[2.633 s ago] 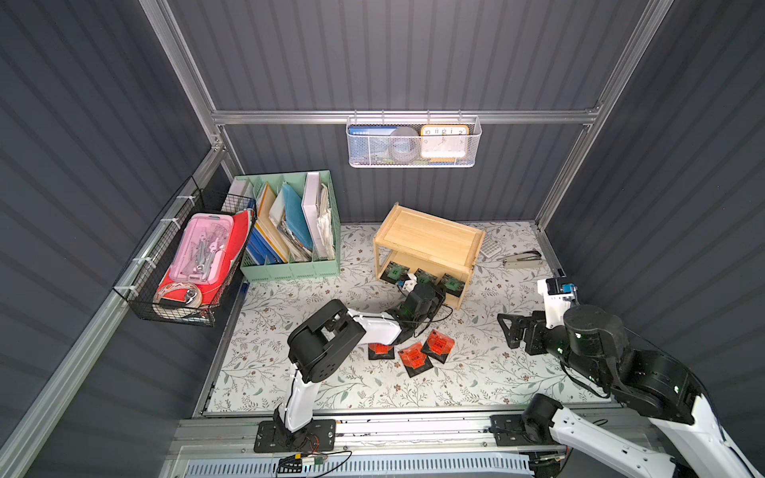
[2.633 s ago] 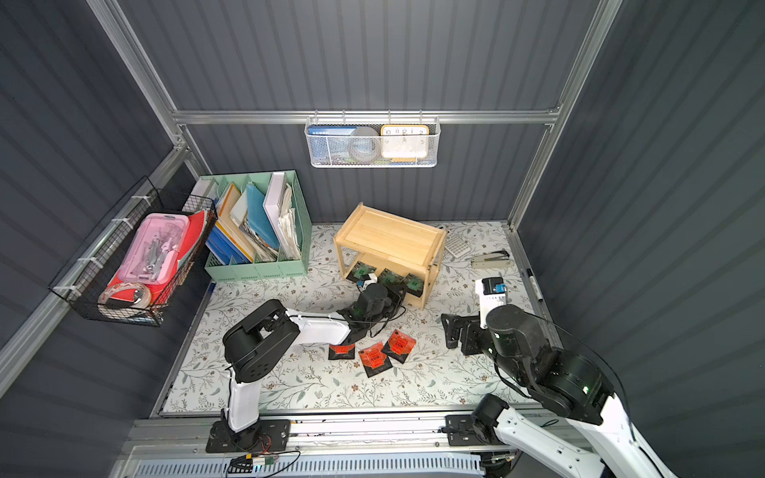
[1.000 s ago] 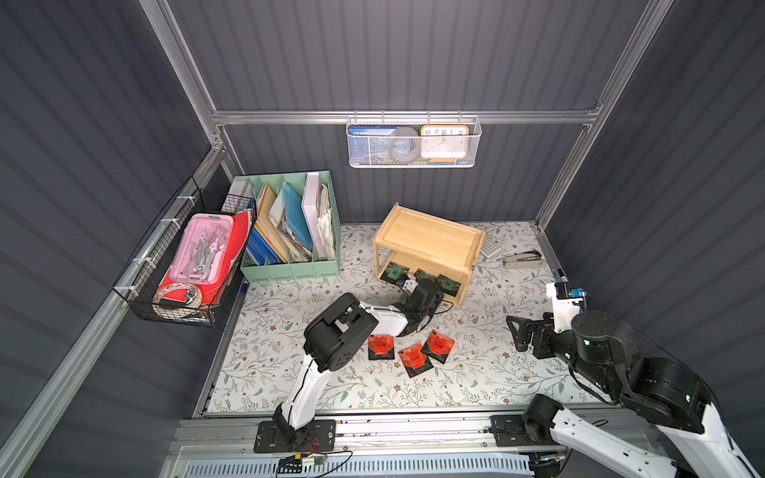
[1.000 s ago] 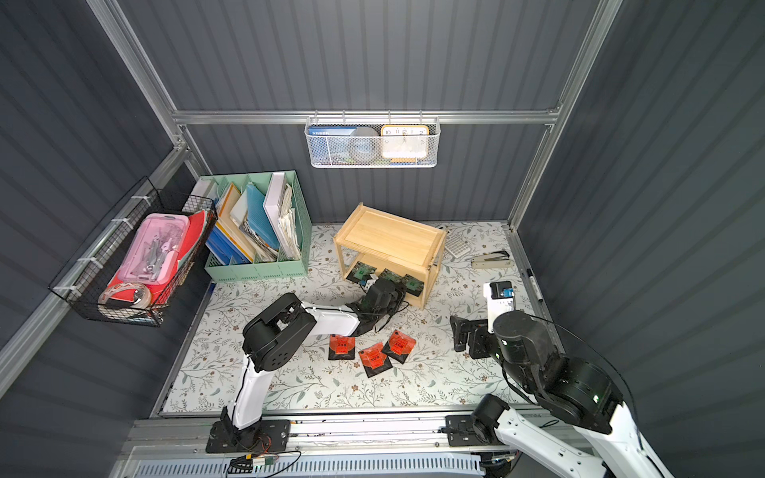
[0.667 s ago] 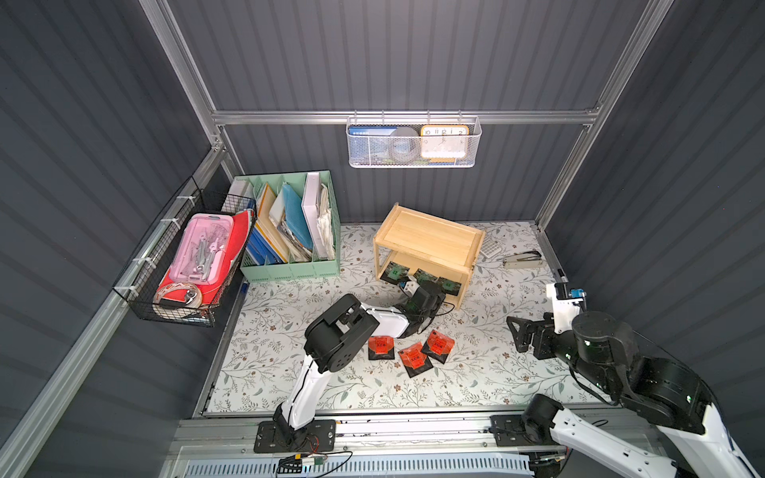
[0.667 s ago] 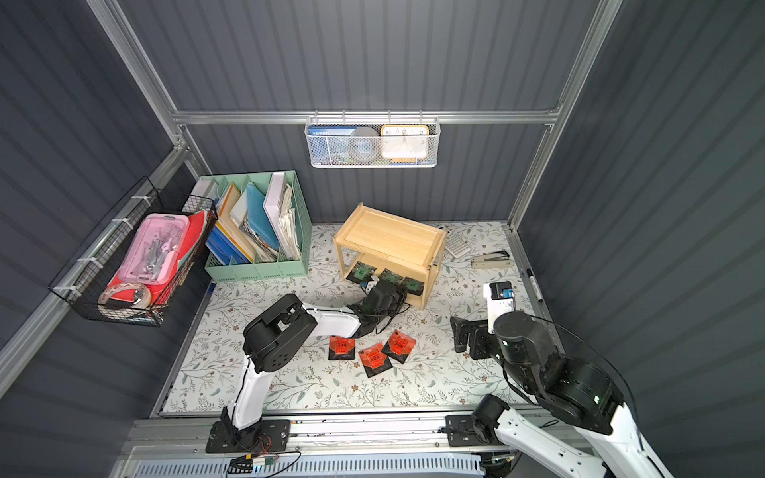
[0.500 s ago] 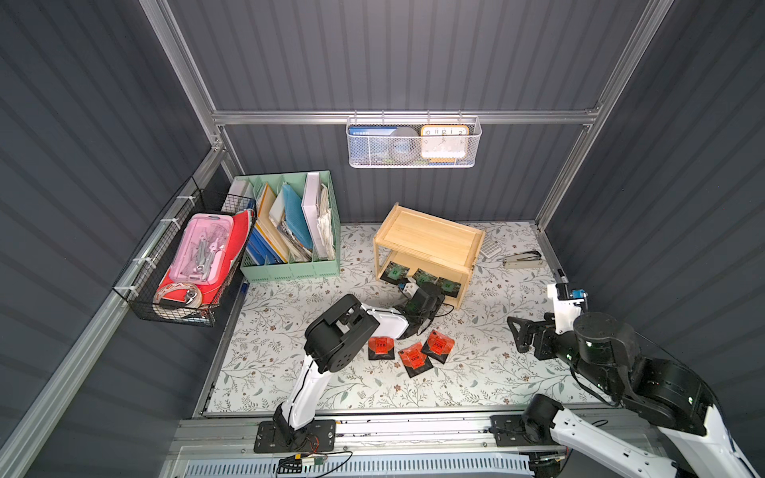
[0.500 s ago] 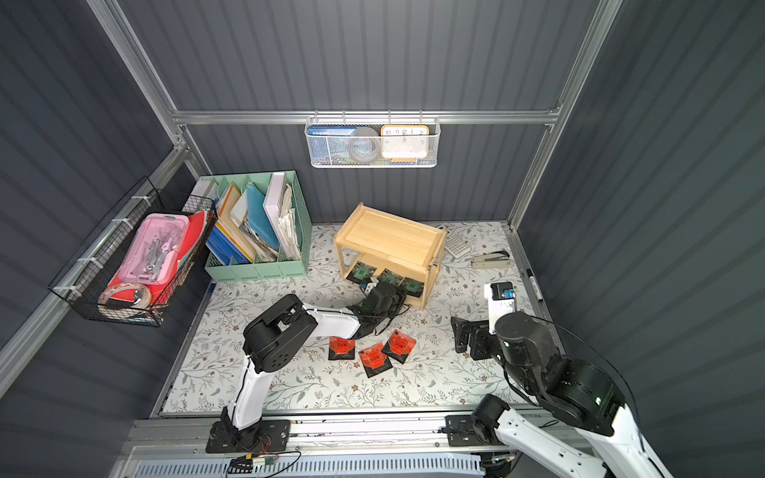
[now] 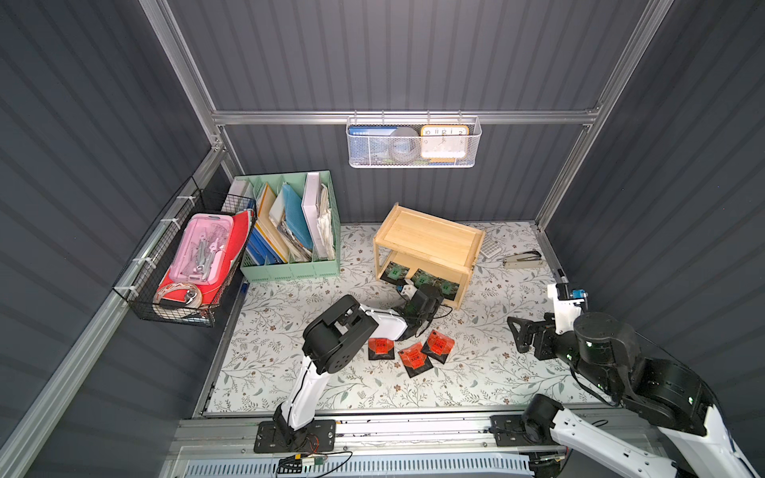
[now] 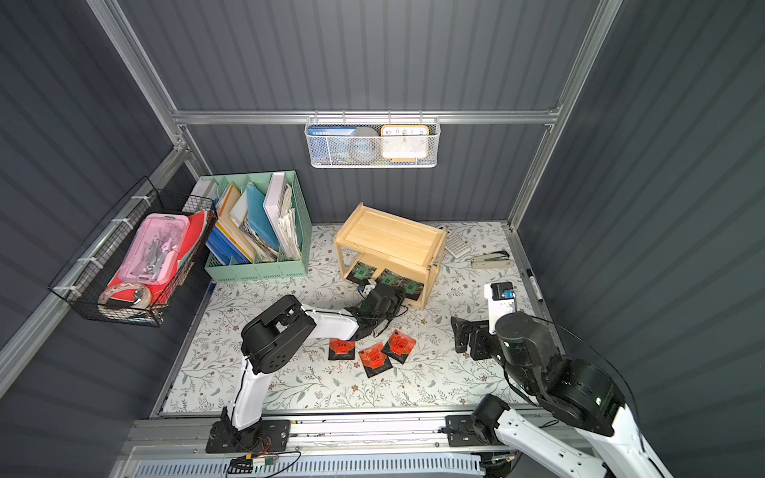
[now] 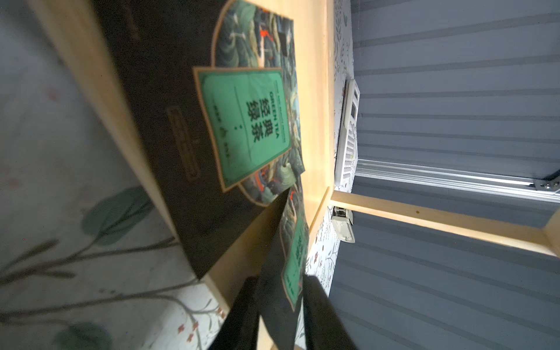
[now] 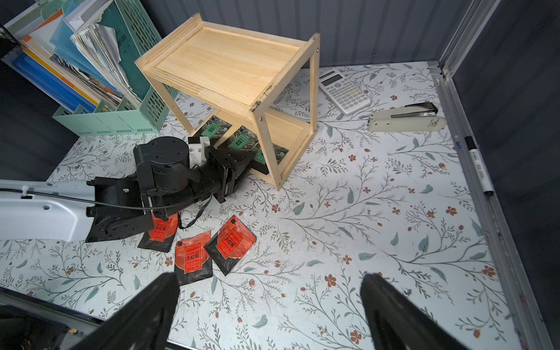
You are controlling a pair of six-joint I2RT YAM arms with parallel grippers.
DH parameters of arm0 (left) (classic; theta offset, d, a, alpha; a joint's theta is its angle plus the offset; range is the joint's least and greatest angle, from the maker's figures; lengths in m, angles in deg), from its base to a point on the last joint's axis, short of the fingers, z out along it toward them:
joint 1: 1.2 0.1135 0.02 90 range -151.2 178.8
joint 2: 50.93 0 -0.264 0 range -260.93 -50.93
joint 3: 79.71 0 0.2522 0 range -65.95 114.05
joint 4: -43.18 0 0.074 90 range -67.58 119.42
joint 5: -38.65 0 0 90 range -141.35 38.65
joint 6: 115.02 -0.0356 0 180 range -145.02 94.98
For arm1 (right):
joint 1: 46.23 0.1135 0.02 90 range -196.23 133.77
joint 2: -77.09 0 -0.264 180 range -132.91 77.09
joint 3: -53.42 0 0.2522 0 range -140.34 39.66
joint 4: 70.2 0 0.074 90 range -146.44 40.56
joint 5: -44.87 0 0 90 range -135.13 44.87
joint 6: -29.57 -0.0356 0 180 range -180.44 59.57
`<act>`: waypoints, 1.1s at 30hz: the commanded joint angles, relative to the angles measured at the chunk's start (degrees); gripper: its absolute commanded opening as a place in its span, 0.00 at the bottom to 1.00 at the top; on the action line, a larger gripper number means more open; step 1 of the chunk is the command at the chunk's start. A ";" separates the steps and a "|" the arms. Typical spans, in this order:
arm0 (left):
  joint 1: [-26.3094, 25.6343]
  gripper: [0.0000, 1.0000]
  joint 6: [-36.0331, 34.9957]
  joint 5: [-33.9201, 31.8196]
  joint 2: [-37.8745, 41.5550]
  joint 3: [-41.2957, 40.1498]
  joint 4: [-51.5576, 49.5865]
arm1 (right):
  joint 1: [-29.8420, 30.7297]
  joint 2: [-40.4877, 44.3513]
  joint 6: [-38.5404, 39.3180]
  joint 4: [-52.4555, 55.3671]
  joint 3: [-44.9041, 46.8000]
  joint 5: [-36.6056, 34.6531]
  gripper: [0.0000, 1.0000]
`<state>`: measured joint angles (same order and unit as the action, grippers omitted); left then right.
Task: Place the tea bags on the shelf by color
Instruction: Place the tea bag on the shelf.
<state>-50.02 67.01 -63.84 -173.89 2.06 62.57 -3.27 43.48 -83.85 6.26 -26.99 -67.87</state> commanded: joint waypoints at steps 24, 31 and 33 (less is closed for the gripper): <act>-0.29 0.49 1.75 -1.40 4.36 -1.04 -6.35 | -0.16 0.48 -0.05 -0.48 0.56 0.06 0.99; -0.23 0.53 1.66 -1.31 4.62 -1.23 -6.50 | -0.16 0.39 -0.13 -0.56 0.56 0.11 0.99; -0.23 0.54 1.66 -1.40 4.65 -1.11 -7.07 | -0.12 0.49 -0.08 -0.63 0.60 0.11 0.99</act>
<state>-50.06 68.80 -64.71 -171.40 1.43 57.69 -3.27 43.48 -83.90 6.19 -26.97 -67.46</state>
